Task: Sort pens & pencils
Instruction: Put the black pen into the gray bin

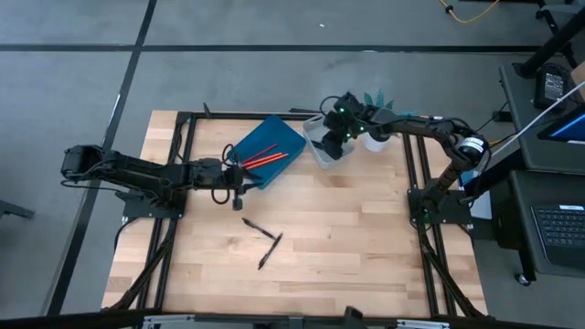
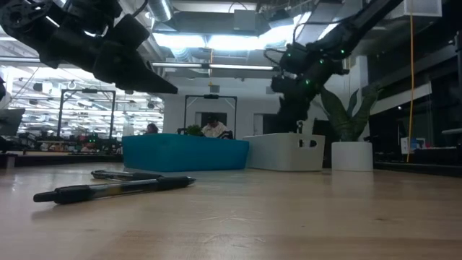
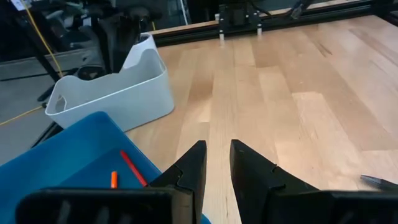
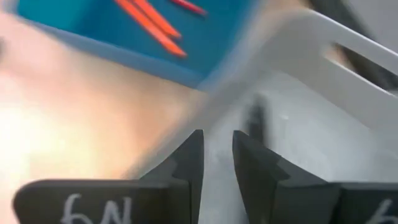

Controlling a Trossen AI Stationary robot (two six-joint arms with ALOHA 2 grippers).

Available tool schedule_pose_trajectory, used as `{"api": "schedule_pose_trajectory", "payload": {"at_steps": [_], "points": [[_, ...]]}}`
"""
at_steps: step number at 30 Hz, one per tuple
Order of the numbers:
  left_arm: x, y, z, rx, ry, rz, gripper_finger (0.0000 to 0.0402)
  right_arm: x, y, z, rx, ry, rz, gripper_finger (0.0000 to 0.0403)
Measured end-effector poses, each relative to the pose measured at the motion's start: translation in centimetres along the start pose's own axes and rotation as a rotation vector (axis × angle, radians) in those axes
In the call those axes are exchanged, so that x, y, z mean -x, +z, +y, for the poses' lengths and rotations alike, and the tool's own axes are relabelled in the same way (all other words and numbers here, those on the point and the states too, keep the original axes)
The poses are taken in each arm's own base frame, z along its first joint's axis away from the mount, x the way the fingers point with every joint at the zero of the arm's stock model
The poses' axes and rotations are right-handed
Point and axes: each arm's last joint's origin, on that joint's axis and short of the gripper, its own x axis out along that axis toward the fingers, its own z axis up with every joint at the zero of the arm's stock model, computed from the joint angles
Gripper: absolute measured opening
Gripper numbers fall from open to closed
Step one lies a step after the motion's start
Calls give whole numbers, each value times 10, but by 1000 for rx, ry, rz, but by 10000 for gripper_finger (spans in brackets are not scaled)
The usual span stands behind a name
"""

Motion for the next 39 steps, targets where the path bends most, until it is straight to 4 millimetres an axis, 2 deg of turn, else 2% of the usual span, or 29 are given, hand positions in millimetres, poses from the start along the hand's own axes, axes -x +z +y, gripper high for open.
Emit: {"api": "schedule_pose_trajectory", "payload": {"at_steps": [5,9,14,21,25,32,39], "points": [[0,-4,-1,-2,-7,38,66,2,16,26,61,233,-47,87],[0,-6,-2,12,-17,62,66,4,31,57,147,355,-80,87],[6,-3,-5,-9,-34,53,66,13,48,95,297,387,-94,87],[23,2,-9,10,-66,54,66,30,65,137,385,332,-70,87],[27,4,-12,34,-86,42,66,39,68,150,400,348,-39,87],[26,2,-21,86,-151,139,66,46,63,163,416,373,9,87],[19,31,-31,35,-148,282,66,47,59,167,422,381,34,87]]}}
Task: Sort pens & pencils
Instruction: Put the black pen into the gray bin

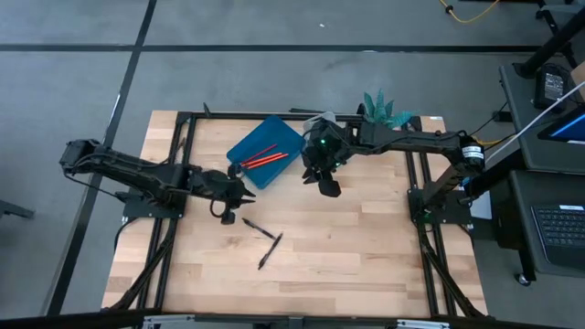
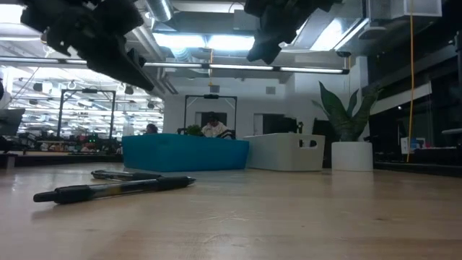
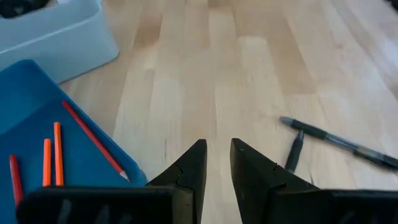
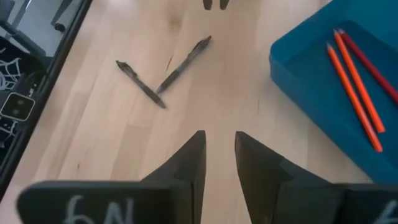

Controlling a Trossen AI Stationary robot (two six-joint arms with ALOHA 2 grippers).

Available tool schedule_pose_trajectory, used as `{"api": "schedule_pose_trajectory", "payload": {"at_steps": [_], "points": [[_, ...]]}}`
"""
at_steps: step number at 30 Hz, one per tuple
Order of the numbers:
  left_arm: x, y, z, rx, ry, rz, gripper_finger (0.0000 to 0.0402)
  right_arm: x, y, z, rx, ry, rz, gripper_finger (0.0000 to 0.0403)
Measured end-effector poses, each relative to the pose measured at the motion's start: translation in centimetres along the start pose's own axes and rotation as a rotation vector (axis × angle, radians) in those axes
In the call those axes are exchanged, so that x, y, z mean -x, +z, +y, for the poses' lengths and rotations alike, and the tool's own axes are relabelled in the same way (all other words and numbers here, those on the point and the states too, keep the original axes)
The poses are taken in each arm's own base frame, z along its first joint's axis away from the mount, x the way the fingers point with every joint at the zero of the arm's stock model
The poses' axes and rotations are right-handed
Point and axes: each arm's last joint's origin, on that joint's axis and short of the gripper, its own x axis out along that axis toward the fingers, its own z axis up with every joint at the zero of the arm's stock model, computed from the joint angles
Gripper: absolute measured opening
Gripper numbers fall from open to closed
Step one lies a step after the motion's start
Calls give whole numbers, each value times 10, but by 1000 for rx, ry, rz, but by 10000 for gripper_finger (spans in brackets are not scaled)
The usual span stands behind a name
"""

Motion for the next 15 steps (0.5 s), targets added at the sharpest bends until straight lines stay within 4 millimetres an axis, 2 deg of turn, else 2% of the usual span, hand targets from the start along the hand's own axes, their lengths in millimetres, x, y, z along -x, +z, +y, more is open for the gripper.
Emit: {"api": "schedule_pose_trajectory", "payload": {"at_steps": [8,12,15], "points": [[-20,18,-13,-34,-10,207,67,4,-4,2,-15,8,36,87],[-31,20,-16,-3,-1,311,67,15,-8,8,12,-5,-28,87],[-40,19,-18,-8,2,357,67,26,-21,17,41,-19,-110,87]]}}
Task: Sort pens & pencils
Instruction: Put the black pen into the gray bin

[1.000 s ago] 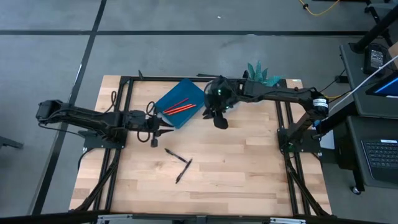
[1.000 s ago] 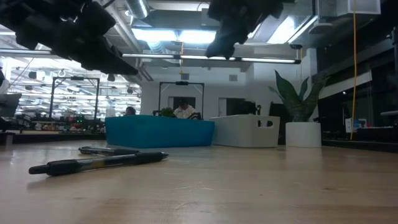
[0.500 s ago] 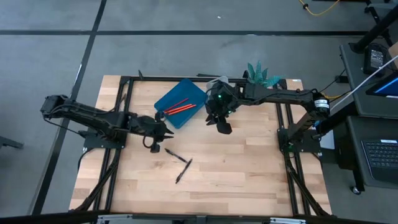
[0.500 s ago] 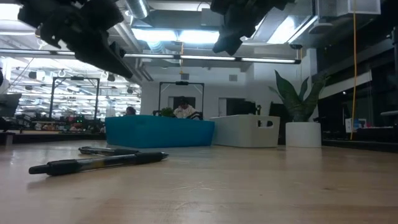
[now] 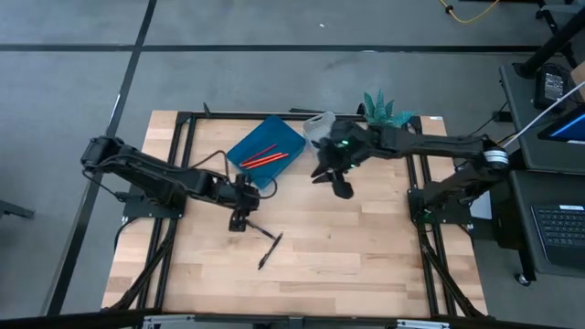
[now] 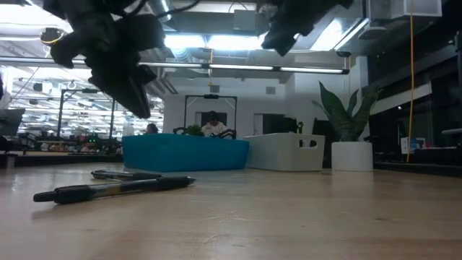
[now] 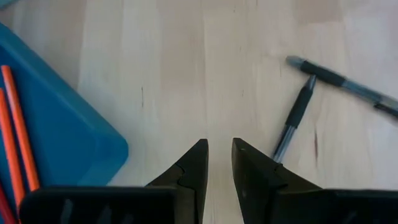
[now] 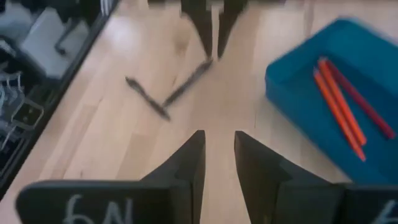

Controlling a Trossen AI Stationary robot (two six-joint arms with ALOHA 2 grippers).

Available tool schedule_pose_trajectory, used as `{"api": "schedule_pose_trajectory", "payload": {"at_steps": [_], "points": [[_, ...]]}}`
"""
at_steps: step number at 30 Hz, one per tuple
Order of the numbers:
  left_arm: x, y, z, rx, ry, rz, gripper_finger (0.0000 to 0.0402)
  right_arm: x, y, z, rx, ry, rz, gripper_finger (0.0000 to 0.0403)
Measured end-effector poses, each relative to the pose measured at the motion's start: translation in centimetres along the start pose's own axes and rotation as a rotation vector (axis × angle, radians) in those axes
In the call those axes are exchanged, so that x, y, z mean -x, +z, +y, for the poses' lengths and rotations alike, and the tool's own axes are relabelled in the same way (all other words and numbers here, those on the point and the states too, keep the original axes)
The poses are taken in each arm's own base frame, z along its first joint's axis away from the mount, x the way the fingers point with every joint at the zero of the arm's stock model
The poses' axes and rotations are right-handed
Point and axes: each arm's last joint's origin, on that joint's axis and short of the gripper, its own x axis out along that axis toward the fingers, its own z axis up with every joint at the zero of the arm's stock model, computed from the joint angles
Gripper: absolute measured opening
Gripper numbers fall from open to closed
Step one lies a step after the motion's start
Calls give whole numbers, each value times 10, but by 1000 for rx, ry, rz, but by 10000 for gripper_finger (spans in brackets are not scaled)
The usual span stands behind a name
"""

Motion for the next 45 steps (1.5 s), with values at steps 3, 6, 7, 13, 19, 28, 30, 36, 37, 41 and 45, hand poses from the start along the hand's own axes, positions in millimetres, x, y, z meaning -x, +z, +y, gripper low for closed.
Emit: {"api": "schedule_pose_trajectory", "payload": {"at_steps": [3,6,7,13,19,28,30,36,37,41,45], "points": [[-7,3,-2,-3,-16,28,67,10,-18,11,30,-14,-111,87],[-12,5,-4,16,-33,48,67,15,-43,22,61,-44,-230,87],[-13,6,-4,17,-44,54,67,16,-52,24,74,-60,-266,87],[-12,7,-9,62,-69,88,67,13,-91,36,158,-100,-467,87],[-11,0,-15,126,-72,153,67,5,-112,37,128,-92,-488,87],[-32,0,-31,74,-89,201,67,3,-114,38,70,-74,-492,87],[-38,1,-36,53,-85,246,67,4,-114,38,73,-74,-495,87],[-54,12,-43,-4,-75,331,67,4,-113,38,71,-73,-497,87],[-56,14,-44,-13,-76,334,67,3,-114,38,71,-72,-494,87],[-64,16,-46,-21,-72,357,67,3,-115,38,65,-71,-479,87],[-70,15,-48,-18,-95,376,67,2,-116,38,60,-69,-465,87]]}}
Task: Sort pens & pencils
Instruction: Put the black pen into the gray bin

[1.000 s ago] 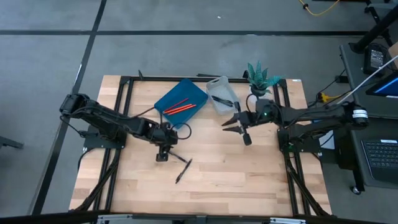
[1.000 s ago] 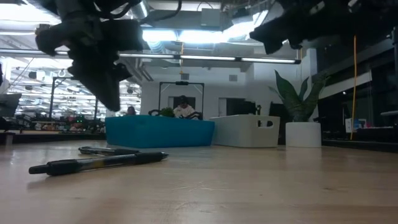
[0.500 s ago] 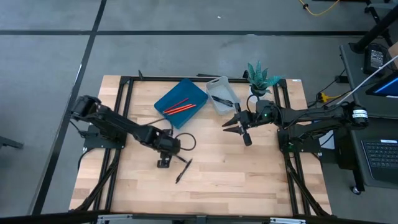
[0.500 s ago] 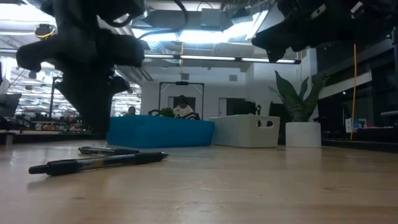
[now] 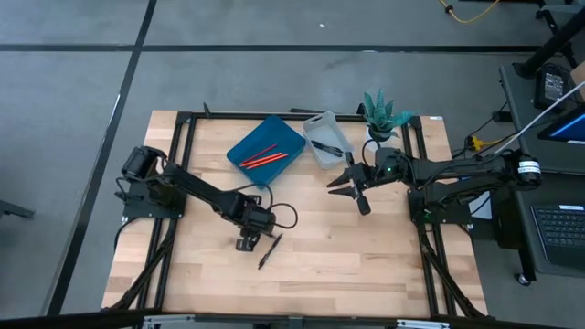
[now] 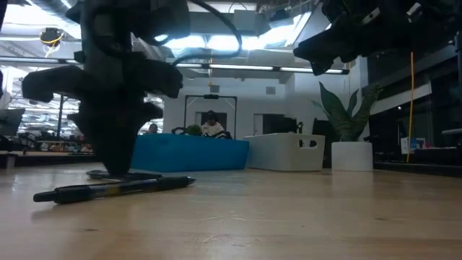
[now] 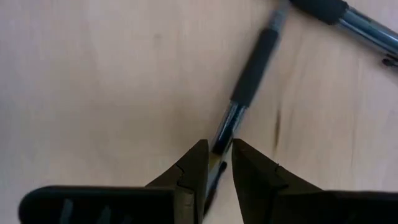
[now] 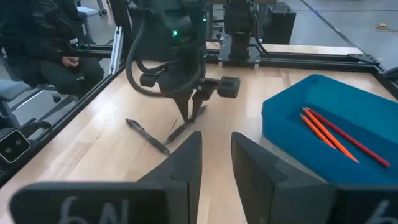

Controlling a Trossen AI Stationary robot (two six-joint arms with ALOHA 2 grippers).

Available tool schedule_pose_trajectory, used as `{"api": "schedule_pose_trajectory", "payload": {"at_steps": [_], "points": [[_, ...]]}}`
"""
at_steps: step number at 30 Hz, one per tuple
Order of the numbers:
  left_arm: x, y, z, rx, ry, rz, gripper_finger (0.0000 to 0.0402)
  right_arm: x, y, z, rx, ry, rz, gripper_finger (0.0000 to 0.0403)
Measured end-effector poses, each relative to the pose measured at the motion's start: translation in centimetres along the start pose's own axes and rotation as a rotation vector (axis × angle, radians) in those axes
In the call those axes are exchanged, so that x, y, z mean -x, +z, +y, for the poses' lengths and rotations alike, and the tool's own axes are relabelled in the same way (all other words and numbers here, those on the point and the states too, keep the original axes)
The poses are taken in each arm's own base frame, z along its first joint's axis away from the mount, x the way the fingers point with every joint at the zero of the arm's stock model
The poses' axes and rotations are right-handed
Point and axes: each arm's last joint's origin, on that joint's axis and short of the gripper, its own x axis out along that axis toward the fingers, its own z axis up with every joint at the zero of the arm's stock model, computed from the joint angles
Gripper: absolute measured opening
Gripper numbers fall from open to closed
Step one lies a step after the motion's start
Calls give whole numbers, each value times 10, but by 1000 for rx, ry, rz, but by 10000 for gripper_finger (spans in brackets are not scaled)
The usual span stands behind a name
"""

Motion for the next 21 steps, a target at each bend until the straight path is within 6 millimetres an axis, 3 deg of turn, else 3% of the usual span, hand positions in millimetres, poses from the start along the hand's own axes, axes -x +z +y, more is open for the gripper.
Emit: {"api": "schedule_pose_trajectory", "payload": {"at_steps": [8,15,21], "points": [[-20,0,-3,8,-60,80,67,0,0,0,-2,1,4,87],[-21,-1,-3,40,-44,87,66,0,0,0,-4,1,4,87],[-22,-1,-2,42,-29,87,29,0,-1,0,-6,2,7,87]]}}
